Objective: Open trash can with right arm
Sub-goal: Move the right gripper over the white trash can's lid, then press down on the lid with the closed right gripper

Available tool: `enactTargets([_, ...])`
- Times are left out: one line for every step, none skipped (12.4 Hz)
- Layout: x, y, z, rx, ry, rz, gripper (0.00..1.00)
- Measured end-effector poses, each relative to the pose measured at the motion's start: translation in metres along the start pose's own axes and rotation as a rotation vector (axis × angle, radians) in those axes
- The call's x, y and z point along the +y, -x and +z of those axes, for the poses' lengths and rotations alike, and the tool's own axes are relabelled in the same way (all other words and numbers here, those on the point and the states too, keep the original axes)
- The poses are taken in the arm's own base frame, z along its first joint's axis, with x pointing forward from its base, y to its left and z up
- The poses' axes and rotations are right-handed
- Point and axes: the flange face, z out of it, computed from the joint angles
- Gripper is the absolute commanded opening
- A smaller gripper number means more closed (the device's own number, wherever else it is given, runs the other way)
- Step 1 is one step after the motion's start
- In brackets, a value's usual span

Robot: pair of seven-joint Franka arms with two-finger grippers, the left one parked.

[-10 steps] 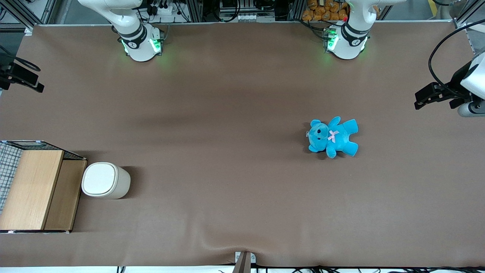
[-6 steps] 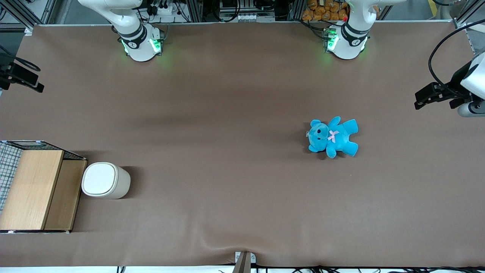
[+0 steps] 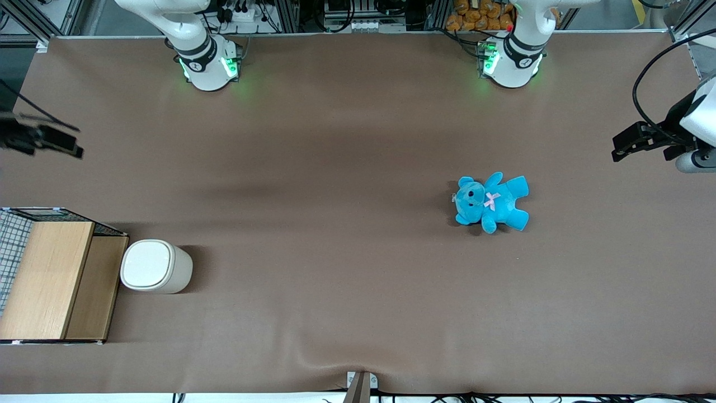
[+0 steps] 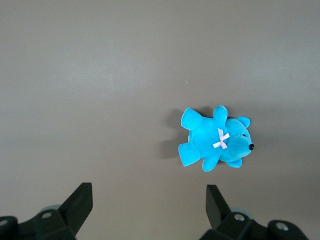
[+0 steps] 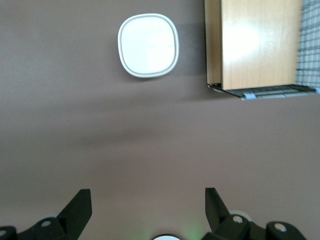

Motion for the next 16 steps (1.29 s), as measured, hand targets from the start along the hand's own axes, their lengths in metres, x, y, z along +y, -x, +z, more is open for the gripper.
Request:
enactTargets([-0.003, -0.018, 0.016, -0.004, 0.003, -0.007, 1.00])
enactTargets([-0.006, -0.034, 0.032, -0.004, 0.006, -0.011, 1.00])
enactTargets([-0.006, -0.048, 0.048, -0.010, 0.011, -0.012, 0.97])
enactTargets([-0.007, -0.059, 0.062, -0.015, 0.016, -0.013, 0.74])
enactTargets([-0.006, -0.068, 0.074, -0.012, 0.019, -0.014, 0.49])
enactTargets([-0.006, -0.077, 0.084, -0.004, 0.022, -0.022, 0.25])
enactTargets([-0.004, -0.086, 0.094, 0.008, 0.025, -0.037, 0.08])
enactTargets([-0.001, -0.096, 0.105, 0.019, 0.027, -0.050, 0.00])
enactTargets([0.000, -0.104, 0.117, 0.024, 0.028, -0.057, 0.00])
enactTargets([0.001, -0.112, 0.131, 0.024, 0.030, -0.061, 0.00])
enactTargets([0.001, -0.120, 0.146, 0.021, 0.031, -0.061, 0.00])
enactTargets([0.002, -0.128, 0.161, 0.022, 0.032, -0.061, 0.00])
enactTargets([0.002, -0.135, 0.173, 0.030, 0.033, -0.062, 0.00])
enactTargets([0.003, -0.141, 0.183, 0.039, 0.035, -0.064, 0.00])
enactTargets([0.006, -0.145, 0.193, 0.037, 0.035, -0.072, 0.00])
enactTargets([0.008, -0.148, 0.203, 0.027, 0.036, -0.074, 0.00])
